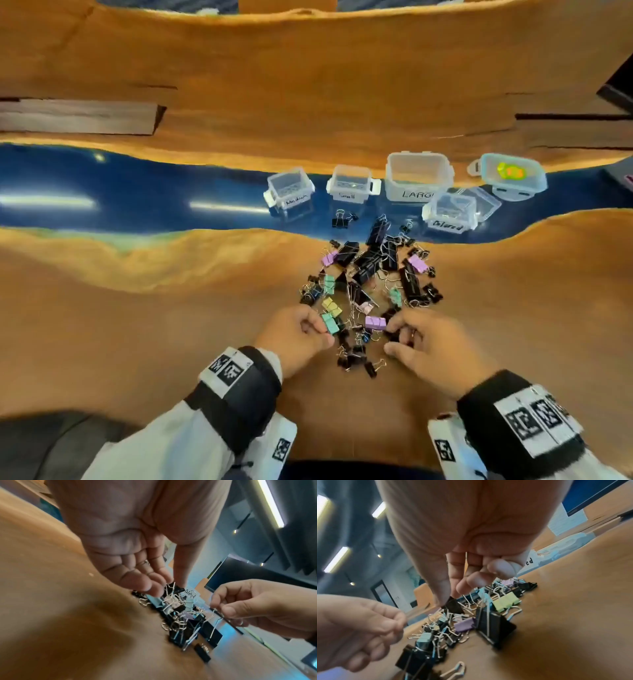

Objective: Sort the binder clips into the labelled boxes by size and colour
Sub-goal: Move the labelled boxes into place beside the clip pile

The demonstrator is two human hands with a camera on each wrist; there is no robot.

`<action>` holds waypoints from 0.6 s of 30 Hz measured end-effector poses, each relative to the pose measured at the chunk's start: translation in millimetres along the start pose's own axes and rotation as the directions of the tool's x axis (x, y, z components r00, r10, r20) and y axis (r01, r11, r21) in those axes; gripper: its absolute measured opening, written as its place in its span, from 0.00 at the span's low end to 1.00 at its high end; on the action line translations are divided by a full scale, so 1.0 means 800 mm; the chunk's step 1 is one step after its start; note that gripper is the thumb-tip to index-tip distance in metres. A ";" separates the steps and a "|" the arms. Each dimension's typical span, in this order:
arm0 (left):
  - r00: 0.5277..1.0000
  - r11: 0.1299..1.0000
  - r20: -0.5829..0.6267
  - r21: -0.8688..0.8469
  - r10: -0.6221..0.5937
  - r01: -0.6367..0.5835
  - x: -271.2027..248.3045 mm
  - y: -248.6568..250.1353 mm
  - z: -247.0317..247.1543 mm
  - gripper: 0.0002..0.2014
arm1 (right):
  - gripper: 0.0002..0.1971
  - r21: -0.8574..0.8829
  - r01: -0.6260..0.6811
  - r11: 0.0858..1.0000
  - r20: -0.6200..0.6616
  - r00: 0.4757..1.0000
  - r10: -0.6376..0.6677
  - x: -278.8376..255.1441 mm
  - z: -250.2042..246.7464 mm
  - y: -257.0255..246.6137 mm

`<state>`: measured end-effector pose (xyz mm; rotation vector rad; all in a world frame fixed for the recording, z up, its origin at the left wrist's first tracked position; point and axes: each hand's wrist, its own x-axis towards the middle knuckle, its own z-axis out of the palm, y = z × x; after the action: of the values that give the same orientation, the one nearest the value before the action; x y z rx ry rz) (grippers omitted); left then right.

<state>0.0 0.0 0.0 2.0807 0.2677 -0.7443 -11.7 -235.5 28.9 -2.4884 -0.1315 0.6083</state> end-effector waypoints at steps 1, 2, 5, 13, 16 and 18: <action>1.000 1.000 -0.014 -0.023 -0.003 0.003 0.005 -0.006 0.003 0.08 | 0.08 0.007 0.024 1.000 -0.010 1.000 -0.024 0.002 0.006 0.002; 0.999 1.000 -0.051 -0.031 0.002 -0.003 0.009 -0.011 0.006 0.09 | 0.08 0.007 0.046 0.999 -0.039 0.998 -0.046 0.002 0.009 0.000; 0.994 0.996 -0.076 -0.042 0.073 -0.076 0.017 -0.022 0.005 0.14 | 0.09 0.049 0.194 0.980 -0.136 0.973 -0.186 0.005 0.016 0.000; 0.966 0.924 -0.159 0.357 0.203 -0.135 0.026 -0.017 0.021 0.21 | 0.13 0.300 0.361 0.883 -0.334 0.907 -0.257 -0.003 0.026 0.013; 0.958 0.905 -0.174 0.400 0.228 -0.143 0.023 -0.013 0.026 0.18 | 0.14 0.318 0.472 0.822 -0.421 0.848 -0.323 -0.027 0.023 0.011; 0.958 0.915 -0.182 0.379 0.223 -0.141 0.017 -0.011 0.027 0.12 | 0.14 0.348 0.506 0.789 -0.465 0.824 -0.323 -0.041 0.023 0.011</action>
<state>-1.6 -13.4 -23.3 2.5059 0.0547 -0.4709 -49.4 -241.0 23.1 -1.9645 -0.3441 -0.0534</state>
